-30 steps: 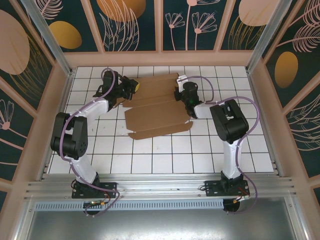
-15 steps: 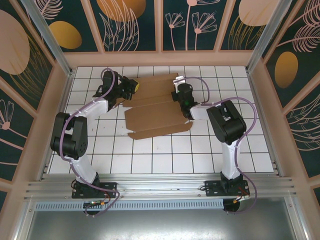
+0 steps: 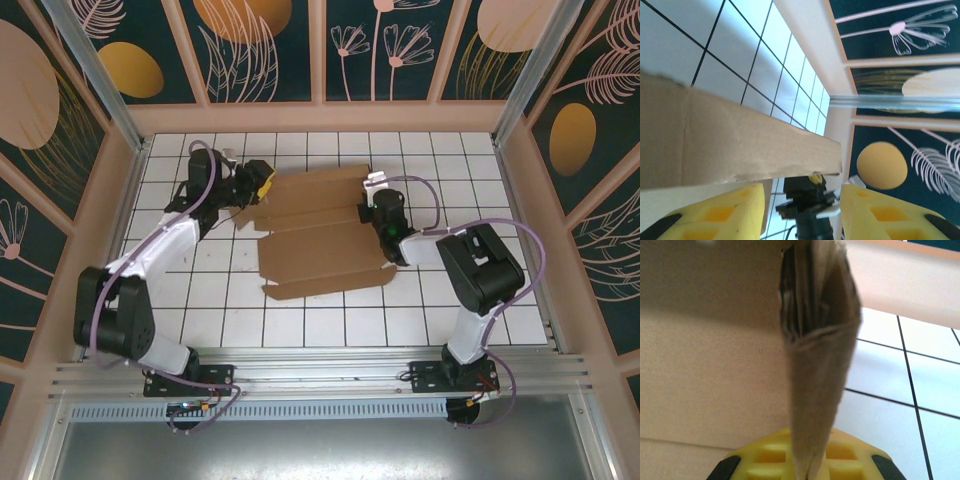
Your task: Fold the paper box
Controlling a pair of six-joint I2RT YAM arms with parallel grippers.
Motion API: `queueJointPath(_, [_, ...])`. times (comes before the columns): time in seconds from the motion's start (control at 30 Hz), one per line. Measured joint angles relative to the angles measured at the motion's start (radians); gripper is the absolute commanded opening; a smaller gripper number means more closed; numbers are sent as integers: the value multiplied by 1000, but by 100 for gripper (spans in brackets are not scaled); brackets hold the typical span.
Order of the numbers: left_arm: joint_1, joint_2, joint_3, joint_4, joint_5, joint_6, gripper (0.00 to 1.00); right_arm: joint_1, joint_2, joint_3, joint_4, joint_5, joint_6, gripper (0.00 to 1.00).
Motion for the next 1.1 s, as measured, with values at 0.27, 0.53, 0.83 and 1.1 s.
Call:
queueJointPath(0.27, [0, -282, -136, -192, 20, 192, 45, 36, -71, -179, 120, 48, 56, 0])
queueJointPath(0.53, [0, -248, 7, -315, -74, 362, 43, 90, -78, -295, 281, 121, 76, 0])
queueJointPath(0.83, [0, -87, 34, -367, -126, 475, 40, 106, -78, -356, 372, 145, 80, 0])
queueJointPath(1.1, [0, -81, 33, -376, -121, 478, 40, 106, -78, -356, 372, 145, 84, 0])
